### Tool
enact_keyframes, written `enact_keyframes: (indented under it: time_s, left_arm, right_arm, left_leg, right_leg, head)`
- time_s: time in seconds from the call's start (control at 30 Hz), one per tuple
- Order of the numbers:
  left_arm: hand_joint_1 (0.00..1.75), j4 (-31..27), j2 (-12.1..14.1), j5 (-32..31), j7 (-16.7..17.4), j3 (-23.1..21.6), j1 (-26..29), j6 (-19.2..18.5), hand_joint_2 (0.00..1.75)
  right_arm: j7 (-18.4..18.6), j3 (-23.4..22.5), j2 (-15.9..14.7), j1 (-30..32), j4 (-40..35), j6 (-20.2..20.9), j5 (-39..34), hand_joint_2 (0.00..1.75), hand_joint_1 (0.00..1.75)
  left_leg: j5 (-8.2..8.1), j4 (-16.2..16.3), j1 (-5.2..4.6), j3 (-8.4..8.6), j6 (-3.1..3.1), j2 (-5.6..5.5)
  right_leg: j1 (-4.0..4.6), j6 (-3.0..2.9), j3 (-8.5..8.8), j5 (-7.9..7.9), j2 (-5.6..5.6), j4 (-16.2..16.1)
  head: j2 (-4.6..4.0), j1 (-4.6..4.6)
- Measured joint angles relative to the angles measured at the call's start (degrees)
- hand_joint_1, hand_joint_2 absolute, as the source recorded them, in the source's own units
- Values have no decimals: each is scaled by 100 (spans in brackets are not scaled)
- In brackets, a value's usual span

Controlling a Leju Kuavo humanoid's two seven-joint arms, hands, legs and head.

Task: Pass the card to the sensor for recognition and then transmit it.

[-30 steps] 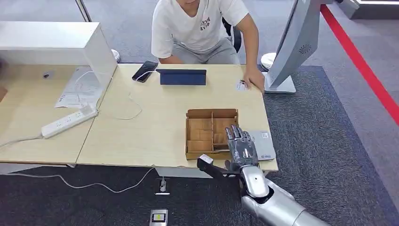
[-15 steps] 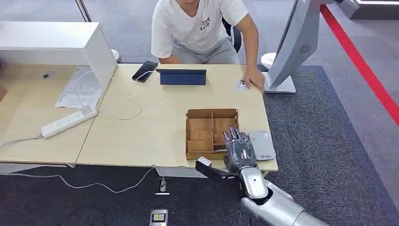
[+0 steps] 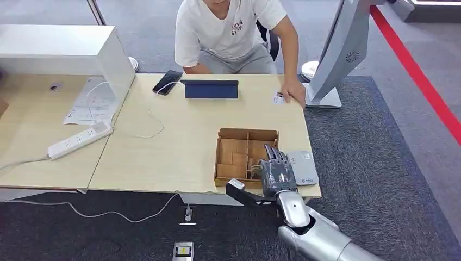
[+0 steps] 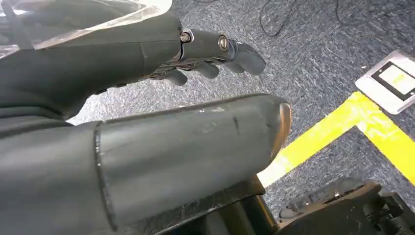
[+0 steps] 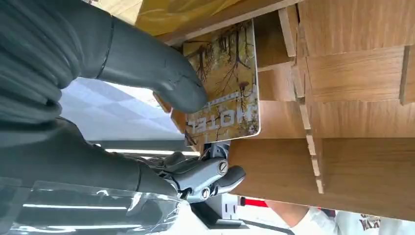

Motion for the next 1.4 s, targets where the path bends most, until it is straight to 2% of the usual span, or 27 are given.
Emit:
enact_keyframes:
  time_s: [0.3,0.47,0.6,0.7,1.1,1.2,1.4]
  left_arm:
    - [0,0,20,-208,245,-31,-90,-221,0]
    - [0,0,35,-324,293,-48,-102,-221,0]
    - [0,-2,37,-474,332,-50,-115,-240,0]
    - [0,0,37,-559,343,-50,-126,-269,0]
    - [0,0,28,-575,269,-50,-134,-199,0]
    - [0,0,4,-603,210,-48,-129,-195,0]
    - [0,0,28,-699,262,-48,-134,-288,0]
  right_arm:
    - [157,0,-44,12,-31,-44,37,175,175]
    - [243,-11,-74,26,-85,-394,232,175,175]
    - [446,-81,-157,1,-328,-691,580,175,175]
    - [601,-192,-249,-51,-599,-732,861,175,175]
    - [739,-400,-481,-138,-1219,-771,1117,175,175]
    - [804,-461,-551,-292,-1388,-647,1250,175,175]
    - [807,-474,-647,-648,-1722,91,1303,175,175]
  left_leg:
    - [1,0,0,0,-1,0]
    - [1,0,0,-2,-1,0]
    - [1,0,0,-2,-1,0]
    - [1,0,0,0,-1,1]
    - [1,0,0,-1,-2,0]
    - [1,0,0,-1,-1,1]
    - [2,0,0,0,-2,1]
  right_leg:
    - [0,0,0,1,0,1]
    - [0,0,-2,0,0,1]
    - [0,0,-2,0,0,1]
    - [0,0,-1,0,0,1]
    - [0,-1,-1,1,0,1]
    - [0,-1,-1,1,0,1]
    - [0,-1,-1,1,0,2]
  head:
    - [0,-2]
    - [0,-2]
    - [0,0]
    - [0,-2]
    - [0,0]
    - [0,0]
    - [0,0]
